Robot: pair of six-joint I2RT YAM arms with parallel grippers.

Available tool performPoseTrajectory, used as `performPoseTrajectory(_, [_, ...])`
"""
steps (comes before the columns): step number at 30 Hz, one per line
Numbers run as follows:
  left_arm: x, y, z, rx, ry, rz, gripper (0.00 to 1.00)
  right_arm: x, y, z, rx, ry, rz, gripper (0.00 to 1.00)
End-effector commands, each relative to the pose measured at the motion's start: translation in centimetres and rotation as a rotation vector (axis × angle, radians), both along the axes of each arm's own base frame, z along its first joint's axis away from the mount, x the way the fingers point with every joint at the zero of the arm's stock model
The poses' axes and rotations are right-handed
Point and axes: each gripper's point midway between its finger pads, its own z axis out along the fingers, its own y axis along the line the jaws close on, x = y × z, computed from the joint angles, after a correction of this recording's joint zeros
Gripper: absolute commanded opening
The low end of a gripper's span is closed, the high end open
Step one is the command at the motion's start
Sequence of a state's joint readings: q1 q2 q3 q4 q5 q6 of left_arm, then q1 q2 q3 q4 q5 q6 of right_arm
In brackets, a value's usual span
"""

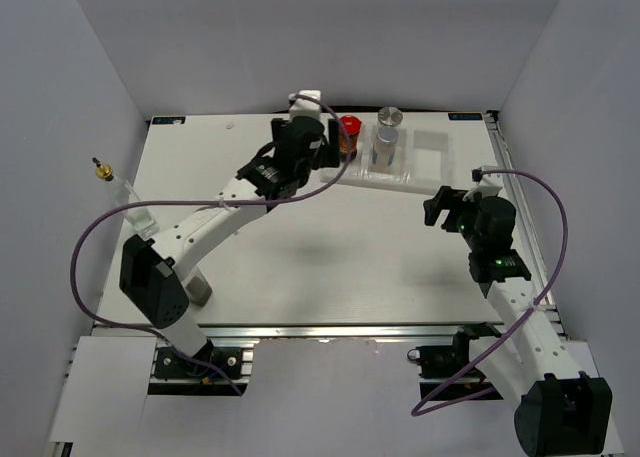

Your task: Organize the condiment bottles

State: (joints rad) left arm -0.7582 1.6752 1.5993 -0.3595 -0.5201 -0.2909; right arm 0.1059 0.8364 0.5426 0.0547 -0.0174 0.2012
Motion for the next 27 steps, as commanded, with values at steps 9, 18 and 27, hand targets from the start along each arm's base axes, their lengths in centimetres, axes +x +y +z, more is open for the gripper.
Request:
performPoseTrajectory(9, [0.5, 14.8, -13.2, 0.019, 0.265, 0.385, 0.98, 1.2, -0.1, 2.7, 0.004, -0.079, -0.014, 0.89])
performPoseTrajectory(18, [0.7, 17.8, -17.0, 0.038, 0.344, 0.488, 0.98, 1.5, -0.6, 2.3, 0.004, -0.067, -0.042, 0.9])
performPoseTrajectory(27, [2.1, 20.3, -19.0, -0.01, 0.369, 0.546, 0.98, 1.7, -0.4, 2.1, 0.018, -0.063, -0.045, 0.89])
